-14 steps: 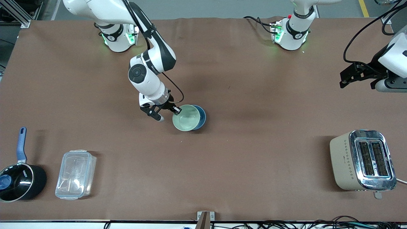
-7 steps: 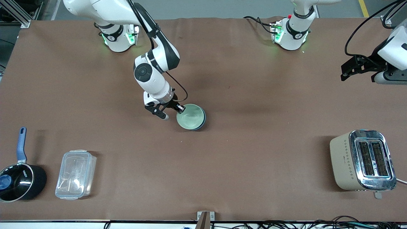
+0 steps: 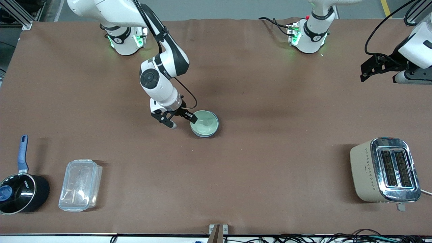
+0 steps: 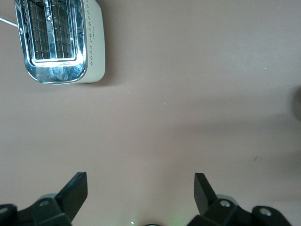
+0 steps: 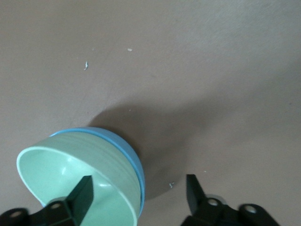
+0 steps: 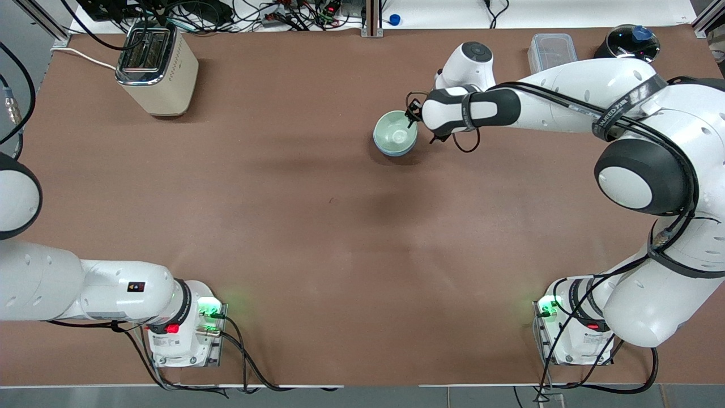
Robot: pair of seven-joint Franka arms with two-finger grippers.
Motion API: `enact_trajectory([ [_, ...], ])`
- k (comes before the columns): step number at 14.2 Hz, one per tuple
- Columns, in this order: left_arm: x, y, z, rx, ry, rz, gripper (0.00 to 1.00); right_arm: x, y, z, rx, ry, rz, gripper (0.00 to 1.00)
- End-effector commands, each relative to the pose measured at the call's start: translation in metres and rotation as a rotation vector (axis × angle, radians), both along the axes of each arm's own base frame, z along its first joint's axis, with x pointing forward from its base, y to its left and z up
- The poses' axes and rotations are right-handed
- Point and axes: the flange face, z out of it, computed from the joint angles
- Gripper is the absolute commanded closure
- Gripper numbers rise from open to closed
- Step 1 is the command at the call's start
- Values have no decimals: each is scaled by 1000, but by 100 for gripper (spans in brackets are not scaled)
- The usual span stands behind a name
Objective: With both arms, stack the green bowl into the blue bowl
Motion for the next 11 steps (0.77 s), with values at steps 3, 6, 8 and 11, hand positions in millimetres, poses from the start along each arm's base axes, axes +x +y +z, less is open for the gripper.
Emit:
enact_trajectory([
  [3, 1, 1, 2, -1, -2, -6, 0, 24, -61, 66, 1, 14, 68, 0],
  [6, 3, -2, 0, -2, 0, -11, 0, 43, -115, 121, -105, -29, 183, 0],
  [8, 3, -1, 1, -2, -2, -11, 0, 58, -151, 160, -159, -23, 260, 0],
  [11, 4, 6, 1, -3, -2, 1, 0, 72, -233, 233, -164, -5, 340, 0],
])
